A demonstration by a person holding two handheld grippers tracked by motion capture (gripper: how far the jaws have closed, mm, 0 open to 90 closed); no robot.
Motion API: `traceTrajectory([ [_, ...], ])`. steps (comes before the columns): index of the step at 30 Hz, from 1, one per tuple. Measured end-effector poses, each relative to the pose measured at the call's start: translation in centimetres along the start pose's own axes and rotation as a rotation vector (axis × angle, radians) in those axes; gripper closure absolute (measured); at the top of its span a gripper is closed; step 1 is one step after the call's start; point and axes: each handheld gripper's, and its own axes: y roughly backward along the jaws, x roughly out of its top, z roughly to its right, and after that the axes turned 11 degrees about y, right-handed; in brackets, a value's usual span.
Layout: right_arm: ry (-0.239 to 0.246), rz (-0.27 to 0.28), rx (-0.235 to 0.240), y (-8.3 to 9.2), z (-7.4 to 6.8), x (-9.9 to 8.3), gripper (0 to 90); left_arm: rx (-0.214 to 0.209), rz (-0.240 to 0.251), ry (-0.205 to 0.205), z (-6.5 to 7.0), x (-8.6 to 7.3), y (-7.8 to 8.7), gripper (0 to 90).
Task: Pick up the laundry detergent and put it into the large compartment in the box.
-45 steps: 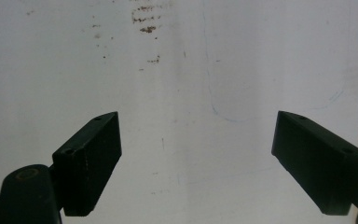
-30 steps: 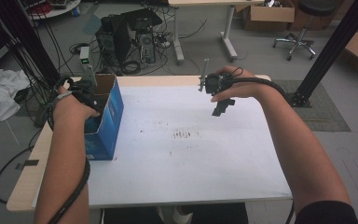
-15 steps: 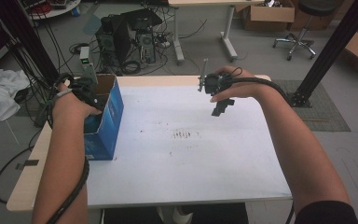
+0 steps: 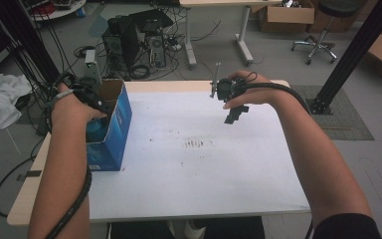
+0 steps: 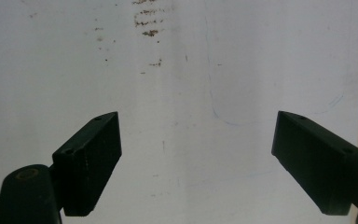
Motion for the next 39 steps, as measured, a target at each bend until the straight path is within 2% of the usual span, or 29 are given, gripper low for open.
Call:
traceTrajectory([
  [17, 0.001, 0.005, -0.006, 0.3, 0.0, -0.1, 15.7, -0.006, 0.032, -0.025, 0.1, -0.4, 2.6, 16.2],
  [22, 0.001, 0.004, -0.004, 0.4, 0.0, -0.2, 15.7, -0.001, 0.022, -0.043, 0.2, -0.4, 3.5, 15.8],
  [30, -0.003, 0.004, -0.002, 0.4, 0.0, -0.2, 15.7, -0.001, 0.064, -0.069, 0.2, -0.8, 5.9, 12.2],
  [39, -0.002, 0.003, -0.002, 0.4, -0.1, -0.2, 15.7, -0.009, 0.077, -0.082, 0.1, -1.2, 7.0, 9.4],
])
